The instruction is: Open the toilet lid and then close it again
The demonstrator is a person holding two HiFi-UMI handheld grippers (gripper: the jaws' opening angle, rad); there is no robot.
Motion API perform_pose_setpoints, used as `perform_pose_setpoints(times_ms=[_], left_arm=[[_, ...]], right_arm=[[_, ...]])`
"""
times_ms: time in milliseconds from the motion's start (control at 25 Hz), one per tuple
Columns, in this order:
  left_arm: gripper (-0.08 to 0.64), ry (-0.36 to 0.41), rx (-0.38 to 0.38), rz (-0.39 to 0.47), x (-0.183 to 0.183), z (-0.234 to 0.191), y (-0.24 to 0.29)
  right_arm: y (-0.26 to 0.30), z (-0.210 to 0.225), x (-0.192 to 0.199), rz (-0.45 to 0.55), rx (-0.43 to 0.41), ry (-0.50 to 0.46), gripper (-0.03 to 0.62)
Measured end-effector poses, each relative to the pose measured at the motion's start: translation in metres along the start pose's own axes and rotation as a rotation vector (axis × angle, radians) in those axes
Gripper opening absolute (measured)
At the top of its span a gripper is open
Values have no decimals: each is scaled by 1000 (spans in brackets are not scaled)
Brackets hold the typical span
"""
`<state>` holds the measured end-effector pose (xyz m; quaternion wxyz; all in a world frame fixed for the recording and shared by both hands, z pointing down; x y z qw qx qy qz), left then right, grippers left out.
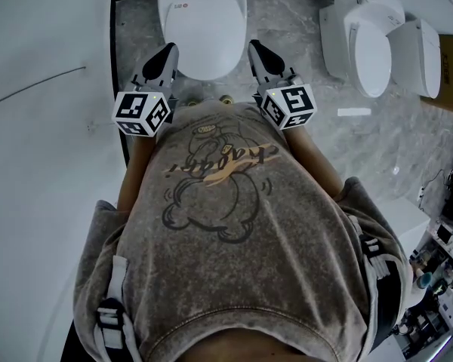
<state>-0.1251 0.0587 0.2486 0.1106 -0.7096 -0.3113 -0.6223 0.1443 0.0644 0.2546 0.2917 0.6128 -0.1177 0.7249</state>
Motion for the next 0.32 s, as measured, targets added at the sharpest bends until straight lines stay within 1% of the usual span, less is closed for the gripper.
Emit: perform_pose_setpoints(times_ms=[320], left_arm=[[9, 0, 9, -6, 7, -3, -9]], right_arm=[[0, -6, 10, -4, -12, 4, 28]])
Point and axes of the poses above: the fingertips, and each gripper's own axes: y forward along the fingers, z to its right, x out of its underside, the point moved 9 cm from there along -y, backward along the fingers, and after that the axes turned 3 degrees about y, right-handed, at the moved point
